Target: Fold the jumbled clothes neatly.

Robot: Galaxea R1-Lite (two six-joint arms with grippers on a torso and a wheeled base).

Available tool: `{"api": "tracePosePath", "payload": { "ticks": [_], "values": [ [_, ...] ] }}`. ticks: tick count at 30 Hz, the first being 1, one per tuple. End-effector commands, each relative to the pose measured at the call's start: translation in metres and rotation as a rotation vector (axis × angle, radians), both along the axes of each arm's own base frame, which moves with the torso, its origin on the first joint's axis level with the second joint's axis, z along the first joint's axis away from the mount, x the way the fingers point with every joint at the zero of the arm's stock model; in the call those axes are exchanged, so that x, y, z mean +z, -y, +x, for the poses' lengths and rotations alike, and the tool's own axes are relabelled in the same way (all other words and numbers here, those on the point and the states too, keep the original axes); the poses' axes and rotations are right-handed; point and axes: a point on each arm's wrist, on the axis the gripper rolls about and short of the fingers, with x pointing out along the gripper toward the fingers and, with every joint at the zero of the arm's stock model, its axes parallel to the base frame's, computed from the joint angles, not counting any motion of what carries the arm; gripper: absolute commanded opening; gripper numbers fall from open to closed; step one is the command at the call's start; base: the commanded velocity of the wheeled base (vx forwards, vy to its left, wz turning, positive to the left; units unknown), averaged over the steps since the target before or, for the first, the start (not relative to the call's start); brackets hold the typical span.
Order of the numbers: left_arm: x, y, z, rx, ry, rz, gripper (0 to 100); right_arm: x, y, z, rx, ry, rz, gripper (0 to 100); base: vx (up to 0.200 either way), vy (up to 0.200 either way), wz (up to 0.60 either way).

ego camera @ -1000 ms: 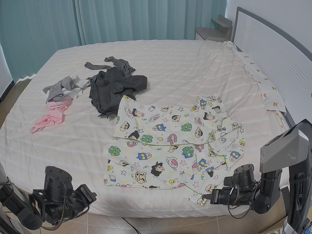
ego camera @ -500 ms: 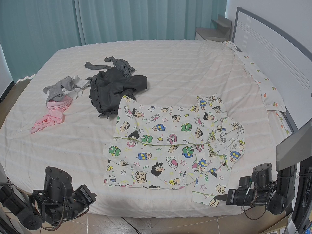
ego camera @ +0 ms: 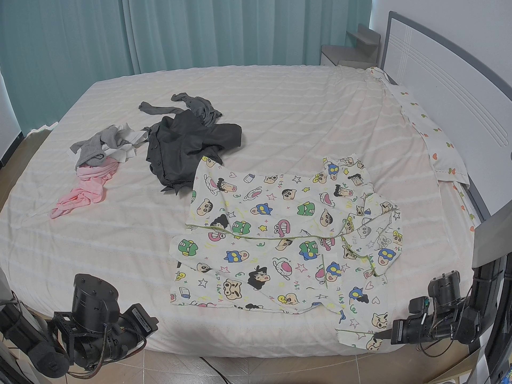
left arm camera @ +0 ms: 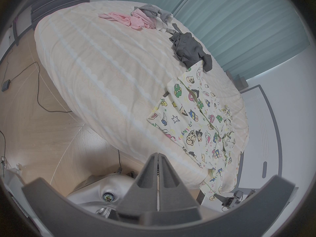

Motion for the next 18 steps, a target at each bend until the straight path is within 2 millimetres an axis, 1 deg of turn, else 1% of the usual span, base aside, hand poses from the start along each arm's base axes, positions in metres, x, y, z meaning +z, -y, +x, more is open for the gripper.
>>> {"api": "tracePosePath", "payload": {
  "ticks": [1, 4, 9, 17, 18],
  "values": [
    [-0.001, 0.0, 0.0, 0.0, -0.004, 0.001, 0, 0.003, 0.018, -0.006, -0.024, -0.012, -0.033, 0, 0.0, 0.0, 0.0],
    [-0.001, 0.0, 0.0, 0.0, -0.005, 0.002, 0, 0.0, 0.026, -0.008, -0.028, -0.024, -0.053, 0, 0.0, 0.0, 0.0],
    [-0.004, 0.0, 0.0, -0.003, -0.019, 0.009, 0, -0.001, 0.033, -0.008, -0.048, -0.029, -0.038, 0, 0.0, 0.0, 0.0],
    [-0.022, 0.012, -0.002, -0.058, -0.106, 0.052, 0, -0.006, 0.044, -0.015, -0.001, -0.06, -0.089, 0, 0.0, 0.0, 0.0],
    [-0.028, 0.016, -0.002, -0.079, -0.134, 0.07, 0, -0.006, 0.045, -0.016, 0.001, -0.057, -0.094, 0, 0.0, 0.0, 0.0]
  ]
}}
